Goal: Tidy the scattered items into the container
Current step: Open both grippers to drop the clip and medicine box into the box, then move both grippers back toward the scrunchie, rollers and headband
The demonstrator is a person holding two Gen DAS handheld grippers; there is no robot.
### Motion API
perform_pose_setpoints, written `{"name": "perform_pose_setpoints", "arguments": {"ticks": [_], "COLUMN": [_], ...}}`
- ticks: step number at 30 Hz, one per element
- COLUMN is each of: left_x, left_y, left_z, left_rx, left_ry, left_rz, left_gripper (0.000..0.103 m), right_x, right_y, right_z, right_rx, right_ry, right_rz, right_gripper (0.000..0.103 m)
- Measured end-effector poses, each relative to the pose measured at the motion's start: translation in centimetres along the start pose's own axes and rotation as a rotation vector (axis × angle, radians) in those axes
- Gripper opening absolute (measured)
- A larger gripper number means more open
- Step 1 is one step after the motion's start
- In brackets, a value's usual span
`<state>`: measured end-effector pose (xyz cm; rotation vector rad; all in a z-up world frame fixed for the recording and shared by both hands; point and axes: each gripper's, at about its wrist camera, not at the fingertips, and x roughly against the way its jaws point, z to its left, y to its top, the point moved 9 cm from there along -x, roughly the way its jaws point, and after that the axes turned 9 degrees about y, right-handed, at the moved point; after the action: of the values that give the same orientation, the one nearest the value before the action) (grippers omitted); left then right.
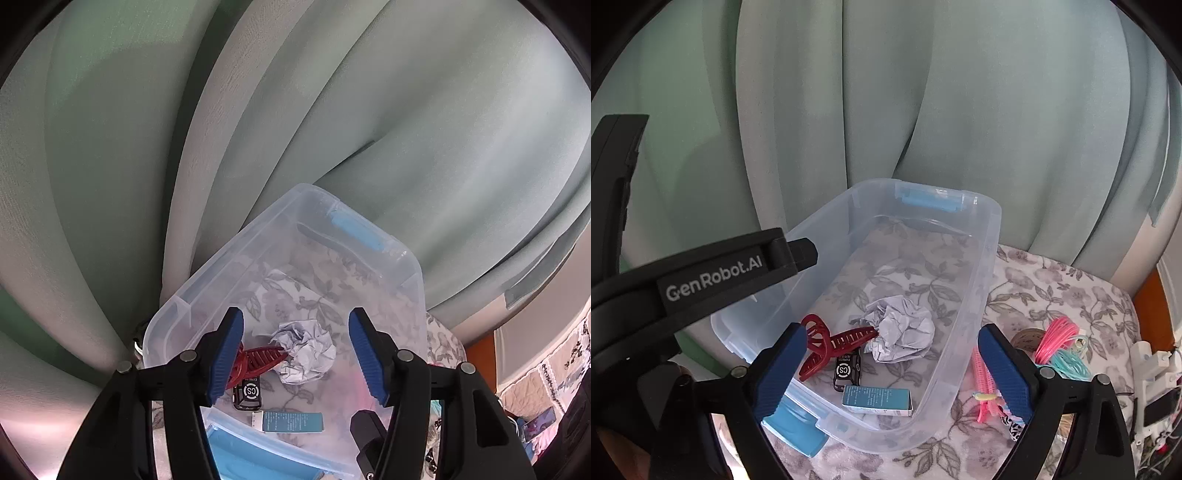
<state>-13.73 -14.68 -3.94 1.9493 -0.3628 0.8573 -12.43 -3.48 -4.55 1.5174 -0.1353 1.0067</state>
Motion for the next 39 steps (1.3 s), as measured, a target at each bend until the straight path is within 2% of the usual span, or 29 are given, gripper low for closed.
{"name": "perform_pose_setpoints", "arguments": {"ticks": [9,17,26,32,39], "left_x": [2.5,6.3,11.1,13.3,13.8], "left_y": [0.1,-0.4,-1.7,-3.3,-6.2], "left_z": [-1.8,-5.3,-9.2,-11.3,-13.8], "left_rx": [-0.052,-0.137,-0.233,-0.266,-0.319], "left_ry": [-0.010,-0.040,-0.069,-0.093,-0.103], "left_rz": [-0.027,-0.070,-0.131,-0.158,-0.140], "left_gripper": [0.061,0.062,0.072,0.073,0.073], "right_x": [2.6,6.8,13.2,17.8,22.1], "right_y": [0.4,1.0,1.1,-0.4,-4.2], "right_z": [-1.0,-3.3,-7.1,-10.8,-16.5], "right_rx": [-0.027,-0.097,-0.195,-0.276,-0.406], "right_ry": [-0.008,-0.025,-0.051,-0.082,-0.159], "right_rz": [-0.044,-0.124,-0.248,-0.325,-0.372], "right_gripper": [0.096,0.096,0.097,0.099,0.100]}}
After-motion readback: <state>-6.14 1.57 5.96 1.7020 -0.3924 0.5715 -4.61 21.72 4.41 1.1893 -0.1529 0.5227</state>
